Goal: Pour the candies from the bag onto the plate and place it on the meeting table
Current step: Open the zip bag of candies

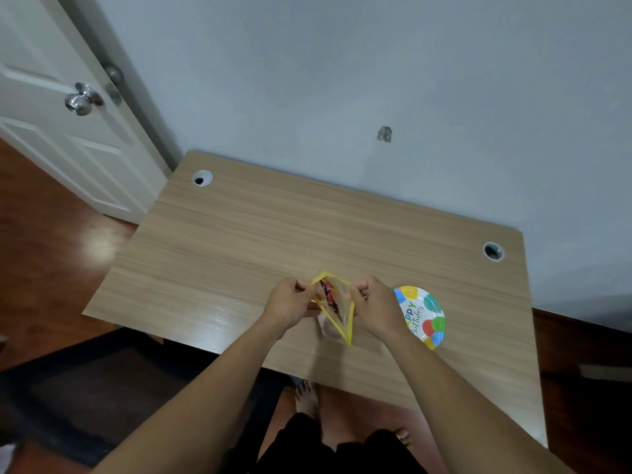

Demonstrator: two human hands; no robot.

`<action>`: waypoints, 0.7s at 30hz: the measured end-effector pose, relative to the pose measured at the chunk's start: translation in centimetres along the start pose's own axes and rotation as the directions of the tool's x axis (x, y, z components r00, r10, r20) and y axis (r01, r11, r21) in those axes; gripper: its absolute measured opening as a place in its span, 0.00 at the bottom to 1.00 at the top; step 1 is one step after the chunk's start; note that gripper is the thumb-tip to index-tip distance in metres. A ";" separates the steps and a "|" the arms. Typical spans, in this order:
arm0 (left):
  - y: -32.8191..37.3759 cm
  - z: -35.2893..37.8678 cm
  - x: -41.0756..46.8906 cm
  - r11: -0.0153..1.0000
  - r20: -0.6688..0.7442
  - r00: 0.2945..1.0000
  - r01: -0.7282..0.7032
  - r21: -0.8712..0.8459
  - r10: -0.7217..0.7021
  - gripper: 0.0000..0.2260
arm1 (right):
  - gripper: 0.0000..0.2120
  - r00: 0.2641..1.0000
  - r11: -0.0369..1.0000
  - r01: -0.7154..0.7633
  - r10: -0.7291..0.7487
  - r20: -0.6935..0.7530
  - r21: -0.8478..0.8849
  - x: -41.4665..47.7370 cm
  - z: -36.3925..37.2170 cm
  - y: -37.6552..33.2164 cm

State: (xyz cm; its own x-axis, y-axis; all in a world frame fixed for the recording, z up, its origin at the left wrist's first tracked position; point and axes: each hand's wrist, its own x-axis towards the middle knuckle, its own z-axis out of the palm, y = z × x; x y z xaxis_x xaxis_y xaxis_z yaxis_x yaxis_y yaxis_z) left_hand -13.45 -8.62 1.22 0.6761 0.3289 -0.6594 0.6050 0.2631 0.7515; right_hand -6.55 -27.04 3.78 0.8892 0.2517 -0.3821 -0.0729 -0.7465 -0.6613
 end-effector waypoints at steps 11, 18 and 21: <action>1.2 -0.2 -0.8 0.985 -0.066 0.995 -0.060 0.159 0.072 0.09 | 0.08 0.978 0.963 -0.030 0.084 0.193 -0.269 -1.2 1.0 -1.1; 2.8 -4.1 -0.1 0.690 -0.087 0.983 -0.050 0.722 0.163 0.08 | 0.11 0.992 0.932 -0.084 0.111 0.059 -0.354 0.3 -1.6 0.5; 3.6 -4.2 -0.2 0.661 0.094 0.993 -0.115 0.742 0.067 0.09 | 0.04 0.997 0.954 -0.020 0.039 0.059 -0.300 0.7 -2.0 0.3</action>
State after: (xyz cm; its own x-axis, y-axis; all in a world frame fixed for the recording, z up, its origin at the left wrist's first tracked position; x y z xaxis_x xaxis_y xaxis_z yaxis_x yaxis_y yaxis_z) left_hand -13.17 -3.91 4.20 0.7517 0.2586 -0.6067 0.6341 -0.5365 0.5569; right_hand -5.06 -28.31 4.58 0.8574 0.2581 -0.4454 0.0483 -0.9018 -0.4295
